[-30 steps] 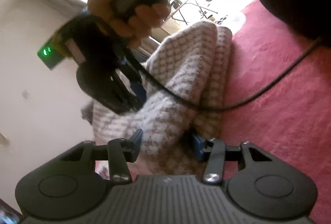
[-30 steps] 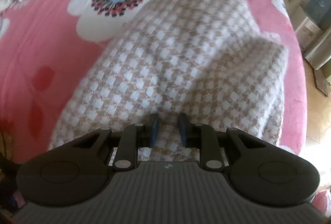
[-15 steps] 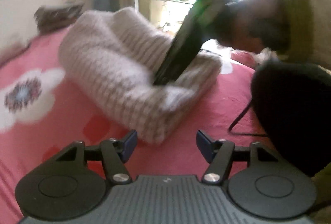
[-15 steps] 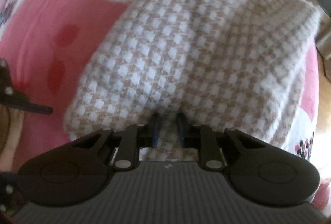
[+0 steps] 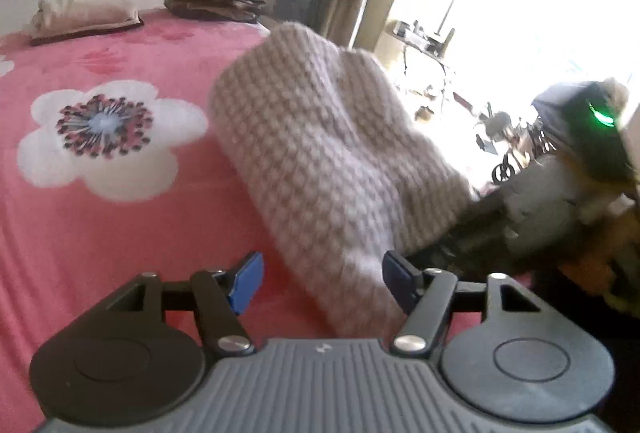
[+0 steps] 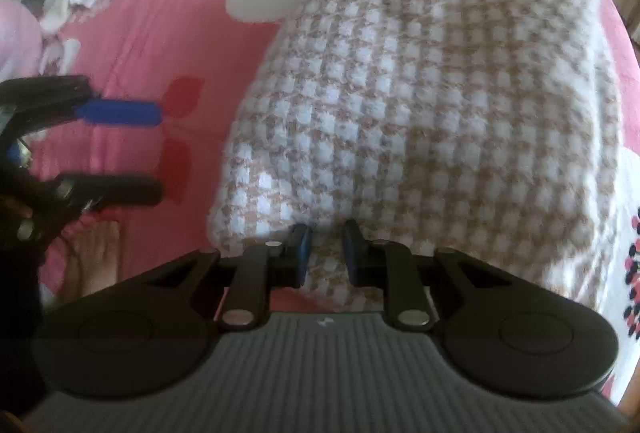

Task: Fold clothes

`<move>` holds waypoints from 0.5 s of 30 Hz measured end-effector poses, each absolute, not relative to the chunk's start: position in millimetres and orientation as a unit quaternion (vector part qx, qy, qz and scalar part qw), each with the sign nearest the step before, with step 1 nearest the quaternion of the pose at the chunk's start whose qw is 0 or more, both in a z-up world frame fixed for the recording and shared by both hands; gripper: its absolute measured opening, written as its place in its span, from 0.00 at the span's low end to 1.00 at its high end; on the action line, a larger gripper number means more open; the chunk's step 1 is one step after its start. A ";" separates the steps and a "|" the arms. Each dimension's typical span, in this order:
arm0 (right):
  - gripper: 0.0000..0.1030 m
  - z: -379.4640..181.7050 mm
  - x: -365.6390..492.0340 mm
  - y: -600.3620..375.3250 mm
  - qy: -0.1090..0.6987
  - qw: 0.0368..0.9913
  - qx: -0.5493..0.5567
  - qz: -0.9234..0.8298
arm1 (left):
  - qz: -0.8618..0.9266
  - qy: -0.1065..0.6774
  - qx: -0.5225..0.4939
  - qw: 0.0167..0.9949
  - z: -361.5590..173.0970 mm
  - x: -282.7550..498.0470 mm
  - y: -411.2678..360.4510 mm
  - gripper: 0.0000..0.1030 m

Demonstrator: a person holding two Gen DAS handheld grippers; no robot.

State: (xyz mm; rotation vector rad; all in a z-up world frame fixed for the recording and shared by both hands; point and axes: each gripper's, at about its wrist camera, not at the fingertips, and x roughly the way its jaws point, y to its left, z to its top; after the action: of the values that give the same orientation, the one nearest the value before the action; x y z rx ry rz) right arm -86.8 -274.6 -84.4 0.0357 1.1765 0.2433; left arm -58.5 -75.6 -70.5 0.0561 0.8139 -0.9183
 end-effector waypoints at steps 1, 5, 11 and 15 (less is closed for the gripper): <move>0.16 -79.5 -88.5 -278.3 0.554 0.825 0.024 0.113 | -0.427 0.382 0.023 0.819 -70.0 -54.5 -83.8 0.66; 0.17 -36.8 -91.3 -306.8 0.511 0.858 0.014 0.058 | -0.407 0.391 0.097 0.820 -87.1 -56.9 -126.2 0.68; 0.12 -102.7 -72.4 -363.7 0.555 0.832 0.015 0.005 | -0.390 0.426 0.070 0.813 -95.0 -61.3 -141.2 0.72; 0.12 -77.1 -78.1 -366.2 0.546 0.838 0.017 0.015 | -0.383 0.431 0.065 0.814 -93.9 -62.0 -140.5 0.72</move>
State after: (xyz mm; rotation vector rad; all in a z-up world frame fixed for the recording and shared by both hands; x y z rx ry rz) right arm -78.1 -366.2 -77.1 0.0359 1.1544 0.0327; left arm -62.0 -140.5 -93.9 0.1393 0.9201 -0.8183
